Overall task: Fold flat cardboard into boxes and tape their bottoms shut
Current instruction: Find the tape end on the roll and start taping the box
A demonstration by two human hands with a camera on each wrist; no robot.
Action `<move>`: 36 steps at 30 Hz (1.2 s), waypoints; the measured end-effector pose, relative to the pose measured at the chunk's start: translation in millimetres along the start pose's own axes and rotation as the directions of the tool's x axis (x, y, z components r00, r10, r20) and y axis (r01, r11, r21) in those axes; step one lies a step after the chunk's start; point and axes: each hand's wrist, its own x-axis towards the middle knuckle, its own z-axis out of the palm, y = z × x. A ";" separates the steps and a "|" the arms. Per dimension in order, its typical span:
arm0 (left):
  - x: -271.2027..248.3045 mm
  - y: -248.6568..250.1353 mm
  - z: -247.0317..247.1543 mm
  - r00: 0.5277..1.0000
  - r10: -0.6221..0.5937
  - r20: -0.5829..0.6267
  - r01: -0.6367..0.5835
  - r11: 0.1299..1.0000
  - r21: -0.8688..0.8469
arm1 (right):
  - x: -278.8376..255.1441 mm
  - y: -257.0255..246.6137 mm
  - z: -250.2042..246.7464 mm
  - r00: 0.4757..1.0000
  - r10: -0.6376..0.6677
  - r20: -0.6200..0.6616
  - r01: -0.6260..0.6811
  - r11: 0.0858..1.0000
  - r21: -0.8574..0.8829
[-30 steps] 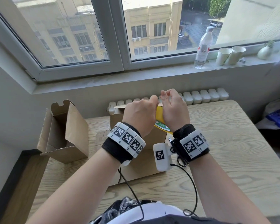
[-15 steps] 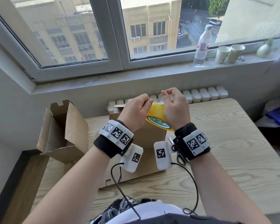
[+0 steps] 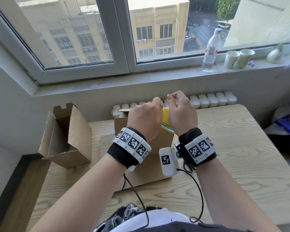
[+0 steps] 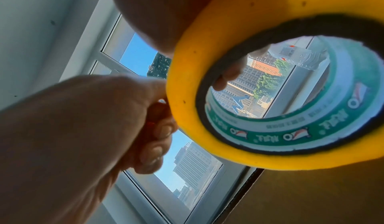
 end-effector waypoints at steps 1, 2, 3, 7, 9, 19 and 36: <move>0.5 -1.9 1.4 1.000 0.029 0.008 -0.029 1.000 0.008 | 0.5 1.5 -0.4 1.000 -0.002 0.007 0.002 1.000 -0.011; 2.3 -4.8 3.1 0.999 0.030 0.025 -0.029 0.999 -0.022 | 0.9 2.6 -1.7 1.000 -0.006 0.015 0.006 1.000 -0.001; 4.4 -9.1 5.7 0.998 0.013 0.055 -0.009 0.997 -0.071 | 1.7 4.5 -2.2 1.000 -0.012 0.025 0.011 1.000 0.026; 6.2 -23.9 14.1 0.999 -0.012 0.047 0.028 0.936 -0.351 | 4.4 15.3 -1.3 0.995 0.010 0.098 -0.028 0.982 0.186; 8.7 -35.1 16.1 0.996 -0.058 0.068 0.084 0.872 -0.482 | 6.6 22.3 -3.6 0.988 0.058 0.142 -0.100 0.945 0.312; 12.1 -49.5 18.6 0.916 0.000 0.401 0.399 0.115 -0.910 | 2.8 64.1 -19.0 0.883 0.037 0.468 -0.271 0.855 0.442; 14.9 -61.8 23.9 0.884 0.029 0.467 0.437 0.304 -0.847 | -31.7 139.0 -5.1 0.618 0.213 0.757 -0.318 0.948 -0.008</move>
